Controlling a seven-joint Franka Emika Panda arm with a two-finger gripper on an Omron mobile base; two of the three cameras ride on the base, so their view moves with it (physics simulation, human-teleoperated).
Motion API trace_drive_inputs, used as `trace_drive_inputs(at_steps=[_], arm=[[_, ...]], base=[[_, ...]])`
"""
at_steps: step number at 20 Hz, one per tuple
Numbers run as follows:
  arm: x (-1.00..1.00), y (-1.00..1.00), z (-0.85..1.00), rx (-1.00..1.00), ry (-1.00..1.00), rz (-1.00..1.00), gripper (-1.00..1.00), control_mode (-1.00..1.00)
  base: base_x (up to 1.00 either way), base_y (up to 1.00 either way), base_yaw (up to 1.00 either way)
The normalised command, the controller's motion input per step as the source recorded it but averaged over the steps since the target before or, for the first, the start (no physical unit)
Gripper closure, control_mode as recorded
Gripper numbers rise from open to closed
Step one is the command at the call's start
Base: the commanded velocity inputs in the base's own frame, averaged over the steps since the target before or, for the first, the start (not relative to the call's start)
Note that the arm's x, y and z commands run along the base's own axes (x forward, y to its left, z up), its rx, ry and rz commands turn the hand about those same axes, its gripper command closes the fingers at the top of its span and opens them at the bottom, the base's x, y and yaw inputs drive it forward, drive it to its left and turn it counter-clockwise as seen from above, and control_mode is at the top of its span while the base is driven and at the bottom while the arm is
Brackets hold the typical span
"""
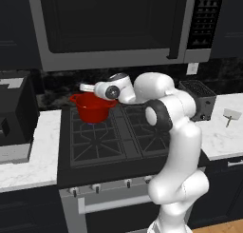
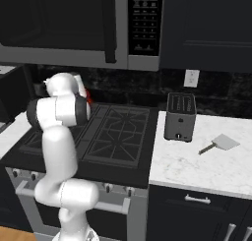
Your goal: Put the squash and garlic in the pot. Retrieve the spatula and lightly stir the vegetables in the pot.
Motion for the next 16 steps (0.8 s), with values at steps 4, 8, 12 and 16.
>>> trace_drive_inputs(at_steps=[4,8,12,16], arm=[[-1.0,-0.12,0.25,0.0,-0.06,-0.03,-1.0,-1.0],[-1.0,-0.23,0.13,0.0,-0.01,-0.07,-1.0,-1.0],[-1.0,-0.41,0.33,0.0,-0.01,-0.08,-1.0,-1.0],[-1.0,-0.35,0.95,0.06,0.0,-0.06,-1.0,-1.0]], base=[[0.0,0.0,0.0],[0.0,0.0,0.0],[0.0,0.0,0.0],[0.0,0.0,0.0]])
